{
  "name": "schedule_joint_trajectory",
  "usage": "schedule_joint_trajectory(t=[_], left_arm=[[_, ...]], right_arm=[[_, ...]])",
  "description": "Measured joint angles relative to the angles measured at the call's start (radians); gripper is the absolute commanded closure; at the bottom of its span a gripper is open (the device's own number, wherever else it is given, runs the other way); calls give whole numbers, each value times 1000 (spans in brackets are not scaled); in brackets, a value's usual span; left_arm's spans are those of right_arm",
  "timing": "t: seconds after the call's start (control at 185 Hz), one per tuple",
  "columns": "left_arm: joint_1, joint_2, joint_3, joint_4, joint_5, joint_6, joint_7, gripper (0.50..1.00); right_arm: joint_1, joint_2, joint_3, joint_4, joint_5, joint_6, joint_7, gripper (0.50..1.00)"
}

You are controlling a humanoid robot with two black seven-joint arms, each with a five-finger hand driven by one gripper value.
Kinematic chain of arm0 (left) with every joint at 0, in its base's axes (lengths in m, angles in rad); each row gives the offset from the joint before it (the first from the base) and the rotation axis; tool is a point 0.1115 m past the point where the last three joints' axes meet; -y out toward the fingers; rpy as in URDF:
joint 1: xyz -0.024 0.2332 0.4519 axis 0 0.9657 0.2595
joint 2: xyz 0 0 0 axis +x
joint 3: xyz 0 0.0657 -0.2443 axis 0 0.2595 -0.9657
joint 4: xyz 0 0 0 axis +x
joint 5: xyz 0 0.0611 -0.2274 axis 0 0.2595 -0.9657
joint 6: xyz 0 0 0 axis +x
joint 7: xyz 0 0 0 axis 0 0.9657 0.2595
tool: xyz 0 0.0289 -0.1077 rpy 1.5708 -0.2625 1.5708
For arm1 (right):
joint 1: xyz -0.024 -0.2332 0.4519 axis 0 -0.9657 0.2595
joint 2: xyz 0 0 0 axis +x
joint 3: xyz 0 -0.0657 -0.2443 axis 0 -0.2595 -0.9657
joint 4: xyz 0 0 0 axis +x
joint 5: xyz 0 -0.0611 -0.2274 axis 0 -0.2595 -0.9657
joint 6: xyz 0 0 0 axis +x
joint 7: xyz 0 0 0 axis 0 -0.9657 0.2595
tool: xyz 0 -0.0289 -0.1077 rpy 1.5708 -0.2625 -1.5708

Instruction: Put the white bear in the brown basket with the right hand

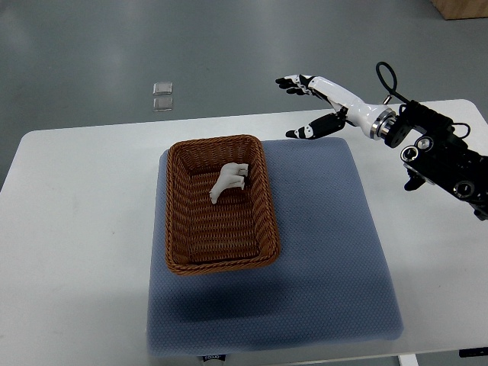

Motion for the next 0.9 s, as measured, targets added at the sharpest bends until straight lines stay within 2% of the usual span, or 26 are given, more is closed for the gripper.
schedule_joint_trajectory(t=[0.211, 0.374, 0.899], left_arm=[[0, 0, 0, 0, 0, 0, 0, 500], [0, 0, 0, 0, 0, 0, 0, 500], [0, 0, 0, 0, 0, 0, 0, 500]], right_arm=[[-25, -2, 12, -147, 386, -2, -3, 595], [-43, 6, 9, -225, 574, 0, -7, 589], [-95, 19, 13, -244, 725, -3, 4, 576]])
